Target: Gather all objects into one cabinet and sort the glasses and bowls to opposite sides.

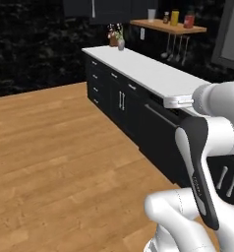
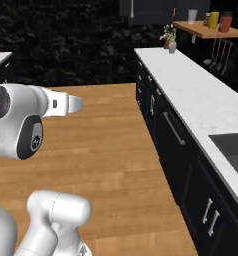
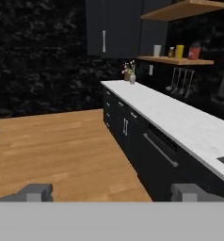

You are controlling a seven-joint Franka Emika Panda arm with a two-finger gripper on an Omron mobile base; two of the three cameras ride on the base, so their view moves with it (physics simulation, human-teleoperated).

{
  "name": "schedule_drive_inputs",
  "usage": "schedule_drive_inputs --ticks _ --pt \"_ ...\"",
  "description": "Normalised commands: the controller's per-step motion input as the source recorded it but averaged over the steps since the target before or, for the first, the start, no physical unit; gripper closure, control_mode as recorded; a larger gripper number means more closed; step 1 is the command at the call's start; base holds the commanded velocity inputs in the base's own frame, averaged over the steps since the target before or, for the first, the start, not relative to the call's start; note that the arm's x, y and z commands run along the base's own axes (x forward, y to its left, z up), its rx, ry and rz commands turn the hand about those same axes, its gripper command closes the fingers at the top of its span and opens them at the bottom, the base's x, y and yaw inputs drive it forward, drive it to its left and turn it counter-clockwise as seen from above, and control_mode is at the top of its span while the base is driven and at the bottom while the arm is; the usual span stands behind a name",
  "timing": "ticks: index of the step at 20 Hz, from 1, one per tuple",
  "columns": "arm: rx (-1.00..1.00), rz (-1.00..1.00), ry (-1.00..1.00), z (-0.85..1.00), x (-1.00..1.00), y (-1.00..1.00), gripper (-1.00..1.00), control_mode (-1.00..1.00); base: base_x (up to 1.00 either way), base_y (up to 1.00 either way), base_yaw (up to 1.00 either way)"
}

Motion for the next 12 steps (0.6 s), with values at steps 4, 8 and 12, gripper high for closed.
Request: schedule_drive_inputs --ticks 4,8,12 --pt "0.0 0.0 0.0 0.0 0.0 0.0 -1.0 1.0 1.0 0.0 0.0" --pt "0.0 0.0 0.0 0.0 0.0 0.0 -1.0 1.0 1.0 0.0 0.0" --pt "0.0 0.0 0.0 0.0 0.0 0.0 -1.0 1.0 1.0 0.0 0.0"
